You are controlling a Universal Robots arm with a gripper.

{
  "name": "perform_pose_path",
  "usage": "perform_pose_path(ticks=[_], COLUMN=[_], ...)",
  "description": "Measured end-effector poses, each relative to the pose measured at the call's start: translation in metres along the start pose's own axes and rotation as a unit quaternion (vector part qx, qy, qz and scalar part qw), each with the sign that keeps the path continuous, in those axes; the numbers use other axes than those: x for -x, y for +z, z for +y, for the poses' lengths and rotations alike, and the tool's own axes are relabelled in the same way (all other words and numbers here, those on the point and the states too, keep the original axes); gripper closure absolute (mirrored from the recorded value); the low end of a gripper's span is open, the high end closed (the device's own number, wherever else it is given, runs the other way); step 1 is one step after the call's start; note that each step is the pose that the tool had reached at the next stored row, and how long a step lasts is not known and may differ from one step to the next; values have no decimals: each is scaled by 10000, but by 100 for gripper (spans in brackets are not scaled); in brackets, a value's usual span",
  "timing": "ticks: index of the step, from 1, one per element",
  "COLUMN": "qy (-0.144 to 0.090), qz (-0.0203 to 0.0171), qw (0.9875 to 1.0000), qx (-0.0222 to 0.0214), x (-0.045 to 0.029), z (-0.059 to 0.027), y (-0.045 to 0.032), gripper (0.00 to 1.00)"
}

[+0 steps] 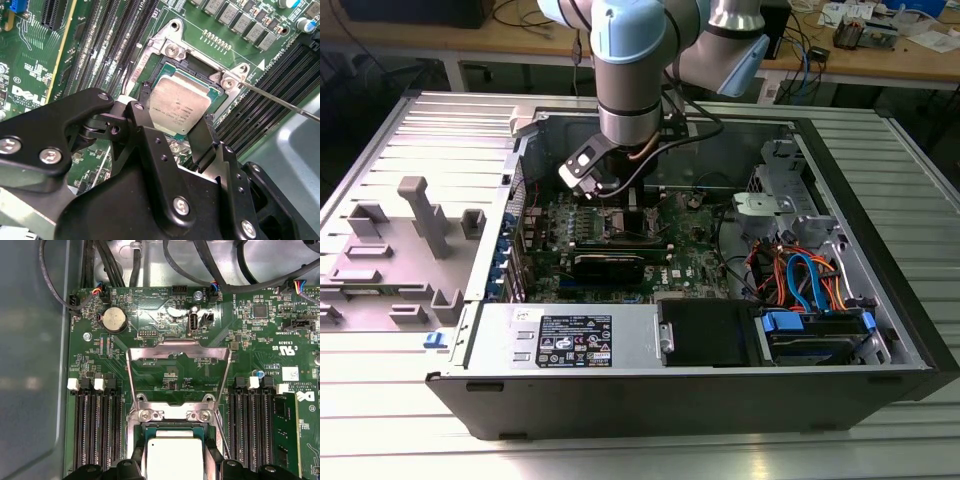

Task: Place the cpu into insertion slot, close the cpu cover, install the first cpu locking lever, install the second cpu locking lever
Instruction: 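Place the cpu into insertion slot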

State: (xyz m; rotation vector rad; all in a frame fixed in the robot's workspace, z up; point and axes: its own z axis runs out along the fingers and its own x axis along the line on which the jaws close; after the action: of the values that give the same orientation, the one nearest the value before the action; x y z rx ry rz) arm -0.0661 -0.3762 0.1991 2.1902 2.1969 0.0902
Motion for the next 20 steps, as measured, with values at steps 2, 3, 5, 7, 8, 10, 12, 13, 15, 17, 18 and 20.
perform_pose_path(ticks=[2,3,5,7,8,10,12,13,15,17,18,20], qy=[0,-1,0,0,0,0,0,0,0,0,0,0], qz=[-1,-2,-3,-1,-1,0,0,4,3,0,0,0], qw=[10000,10000,10000,10000,10000,10000,10000,10000,10000,10000,10000,10000], qx=[0,-1,-1,0,0,0,0,1,2,0,0,0], x=[0,1,1,0,0,0,0,-1,-1,0,0,0], z=[0,-1,-1,-1,-1,-1,-1,-1,0,-1,-1,-1], y=[7,11,15,17,17,18,18,20,21,19,19,19], gripper=[46,46,46,46,46,46,46,45,39,39,39,39])
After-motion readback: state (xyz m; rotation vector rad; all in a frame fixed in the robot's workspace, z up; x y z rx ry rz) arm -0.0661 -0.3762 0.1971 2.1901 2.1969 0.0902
